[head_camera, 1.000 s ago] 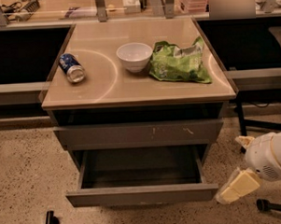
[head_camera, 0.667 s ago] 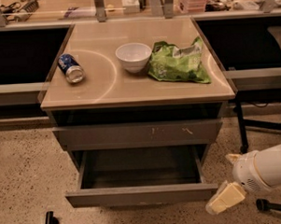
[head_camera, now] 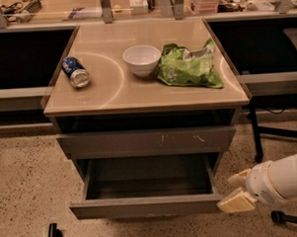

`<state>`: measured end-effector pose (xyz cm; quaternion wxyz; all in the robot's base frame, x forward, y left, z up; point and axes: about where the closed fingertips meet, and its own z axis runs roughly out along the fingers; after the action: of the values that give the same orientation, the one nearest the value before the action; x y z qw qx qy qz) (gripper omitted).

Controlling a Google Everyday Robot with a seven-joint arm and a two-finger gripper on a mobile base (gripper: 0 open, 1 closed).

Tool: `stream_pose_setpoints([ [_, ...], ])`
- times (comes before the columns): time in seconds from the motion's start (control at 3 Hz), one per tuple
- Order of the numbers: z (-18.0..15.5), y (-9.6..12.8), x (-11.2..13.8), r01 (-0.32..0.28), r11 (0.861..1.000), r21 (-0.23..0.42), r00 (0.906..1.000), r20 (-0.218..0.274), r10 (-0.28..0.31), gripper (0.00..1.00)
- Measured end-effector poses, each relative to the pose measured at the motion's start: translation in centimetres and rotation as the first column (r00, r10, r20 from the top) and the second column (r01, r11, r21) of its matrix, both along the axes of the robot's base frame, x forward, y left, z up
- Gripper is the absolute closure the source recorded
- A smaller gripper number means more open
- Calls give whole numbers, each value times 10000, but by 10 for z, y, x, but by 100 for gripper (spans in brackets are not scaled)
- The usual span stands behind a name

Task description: Close middle drawer

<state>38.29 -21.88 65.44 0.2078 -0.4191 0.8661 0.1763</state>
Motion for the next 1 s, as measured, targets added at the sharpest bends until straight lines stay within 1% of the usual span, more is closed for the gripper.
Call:
stream_pose_setpoints([
  [0.67, 0, 0, 0, 0, 10000, 0, 10000, 1, 0, 89],
  [1.0, -15, 1, 8, 506, 9987, 45, 9982, 332, -507, 100],
])
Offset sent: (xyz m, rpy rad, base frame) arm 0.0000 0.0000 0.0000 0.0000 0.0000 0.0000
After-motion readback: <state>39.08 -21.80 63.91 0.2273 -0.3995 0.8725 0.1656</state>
